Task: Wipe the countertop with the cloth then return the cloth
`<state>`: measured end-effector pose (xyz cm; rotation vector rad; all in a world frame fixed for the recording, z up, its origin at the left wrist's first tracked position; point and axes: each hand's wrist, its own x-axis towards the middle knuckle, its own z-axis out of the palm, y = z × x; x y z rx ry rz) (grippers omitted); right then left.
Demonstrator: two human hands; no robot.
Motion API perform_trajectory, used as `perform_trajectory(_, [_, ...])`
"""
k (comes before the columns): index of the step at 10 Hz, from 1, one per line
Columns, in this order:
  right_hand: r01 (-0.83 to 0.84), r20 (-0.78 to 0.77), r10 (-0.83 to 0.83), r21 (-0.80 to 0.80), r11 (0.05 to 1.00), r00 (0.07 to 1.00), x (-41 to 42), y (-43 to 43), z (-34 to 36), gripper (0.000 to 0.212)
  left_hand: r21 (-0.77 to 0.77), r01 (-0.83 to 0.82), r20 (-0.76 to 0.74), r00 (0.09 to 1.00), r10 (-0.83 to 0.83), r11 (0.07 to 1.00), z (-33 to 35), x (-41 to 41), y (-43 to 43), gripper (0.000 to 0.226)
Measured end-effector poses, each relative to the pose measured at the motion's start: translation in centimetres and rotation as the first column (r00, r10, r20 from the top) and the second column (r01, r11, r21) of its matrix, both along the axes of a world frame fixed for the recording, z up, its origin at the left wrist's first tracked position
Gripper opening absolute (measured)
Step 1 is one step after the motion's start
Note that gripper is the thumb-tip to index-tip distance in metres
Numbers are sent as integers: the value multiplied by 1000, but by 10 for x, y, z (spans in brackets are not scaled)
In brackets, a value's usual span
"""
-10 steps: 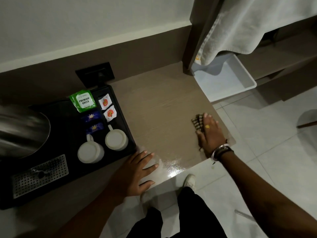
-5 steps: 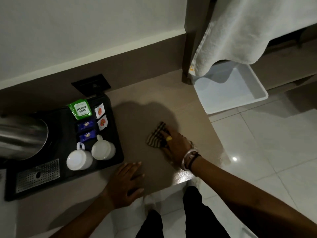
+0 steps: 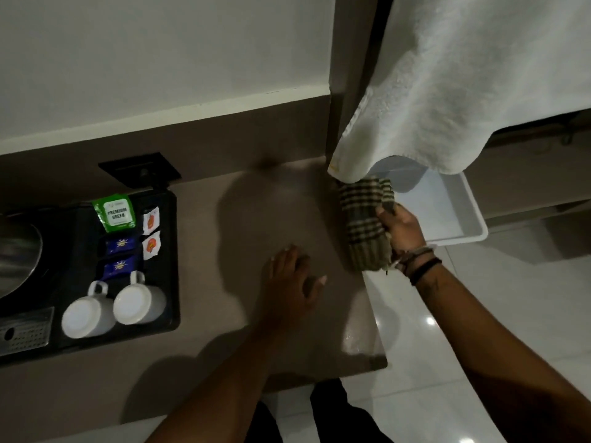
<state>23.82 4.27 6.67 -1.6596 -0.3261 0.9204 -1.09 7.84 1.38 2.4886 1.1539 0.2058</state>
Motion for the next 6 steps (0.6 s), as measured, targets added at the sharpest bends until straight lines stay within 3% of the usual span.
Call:
perform_trajectory(1, [-55,-112,46,-77,996,993,61,43,-31,33,39,-16,-82,996,19,999,-20,10,-11,73])
perform_trajectory(2, [-179,-83,162,-301,937,983,88,62,-56,43,43,-22,-87,996,25,999,-27,9,-10,77])
perform_trajectory(3, [-205,23,243,-466,861,970,99,72,-82,39,33,-22,-130,991,26,999,-29,6,-12,80])
perform_trajectory(4, [-140,166,263,-528,837,950,92,70,-84,36,11,-19,-155,988,20,1000,-24,4,-11,82])
perform_trajectory(5, [-46,366,354,-637,770,860,80,56,-69,35,28,9,-158,987,-4,1000,-18,4,-7,82])
perform_trajectory(6, [36,459,311,-604,796,832,68,34,-45,35,31,-5,-118,993,9,1000,-12,6,-13,81])
